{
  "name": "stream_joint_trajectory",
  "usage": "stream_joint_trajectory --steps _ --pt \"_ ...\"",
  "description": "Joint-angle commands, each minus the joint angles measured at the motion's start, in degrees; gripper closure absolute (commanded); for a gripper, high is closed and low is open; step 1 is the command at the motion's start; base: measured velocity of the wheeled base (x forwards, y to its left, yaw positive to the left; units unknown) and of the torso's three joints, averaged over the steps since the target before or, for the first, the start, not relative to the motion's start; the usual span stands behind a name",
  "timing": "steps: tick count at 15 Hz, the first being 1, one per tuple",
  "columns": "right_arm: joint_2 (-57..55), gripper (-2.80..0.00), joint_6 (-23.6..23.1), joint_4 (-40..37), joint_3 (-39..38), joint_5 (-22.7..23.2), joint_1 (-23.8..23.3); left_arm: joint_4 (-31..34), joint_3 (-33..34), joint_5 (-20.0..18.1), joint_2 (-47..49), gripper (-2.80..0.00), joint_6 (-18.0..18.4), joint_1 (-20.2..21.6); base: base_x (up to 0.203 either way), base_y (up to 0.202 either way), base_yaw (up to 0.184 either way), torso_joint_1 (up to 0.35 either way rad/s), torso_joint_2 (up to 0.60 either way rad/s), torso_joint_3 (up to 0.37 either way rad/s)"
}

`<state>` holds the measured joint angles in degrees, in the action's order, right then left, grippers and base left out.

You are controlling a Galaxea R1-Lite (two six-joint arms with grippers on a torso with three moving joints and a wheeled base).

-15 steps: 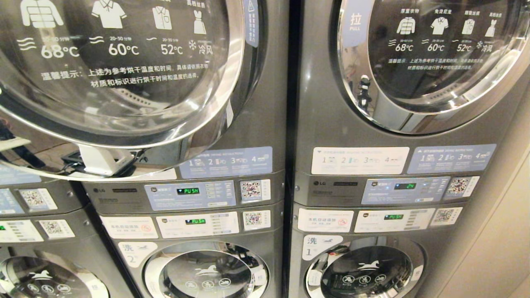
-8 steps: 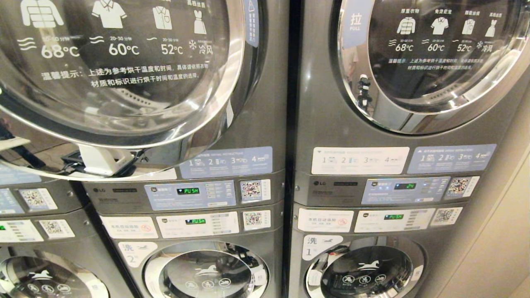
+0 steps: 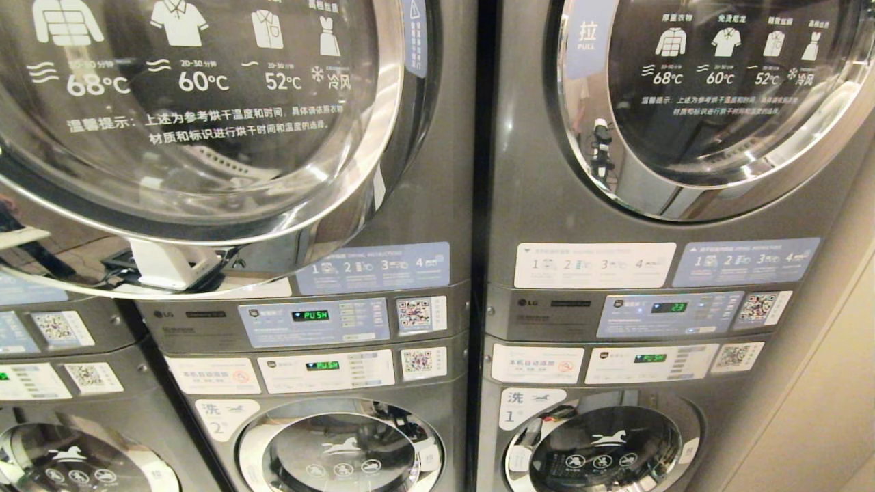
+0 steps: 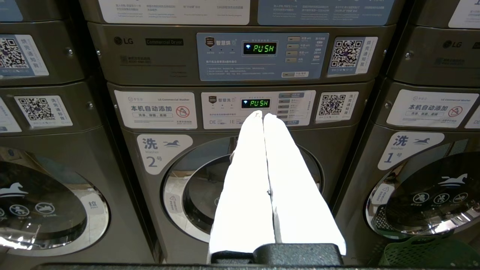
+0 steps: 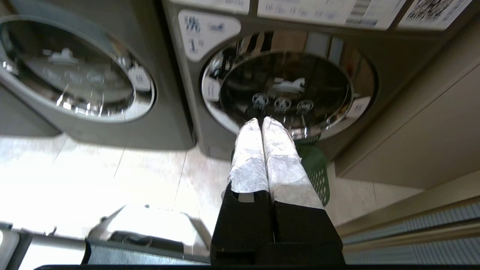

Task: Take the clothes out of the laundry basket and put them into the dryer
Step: Close the dryer

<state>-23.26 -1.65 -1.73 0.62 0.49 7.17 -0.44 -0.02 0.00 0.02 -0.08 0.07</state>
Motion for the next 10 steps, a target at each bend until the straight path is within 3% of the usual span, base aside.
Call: stream_joint_trajectory --steps 1,4,8,10 --pt "-4.61 0.0 -0.1 -0.35 0.15 0.11 2.1 0.0 0.11 0.0 -0.02 0.0 -0.1 0.01 0.0 0.0 0.0 0.0 0.0 0.0" --pt "-4.08 0.0 0.11 -0.4 0.17 -0.24 3.48 -0.09 0.11 0.0 -0.02 0.0 0.06 0.01 0.0 0.0 0.0 0.0 0.0 0.0" --pt "-2.36 0.0 0.05 -0.39 0.16 -0.32 -7.58 -0.09 0.11 0.0 -0.02 0.0 -0.01 0.01 0.0 0.0 0.0 0.0 0.0 0.0" --pt "5.76 0.0 -0.08 -0.42 0.17 -0.13 -7.7 -0.09 0.11 0.0 -0.02 0.0 -0.01 0.01 0.0 0.0 0.0 0.0 0.0 0.0"
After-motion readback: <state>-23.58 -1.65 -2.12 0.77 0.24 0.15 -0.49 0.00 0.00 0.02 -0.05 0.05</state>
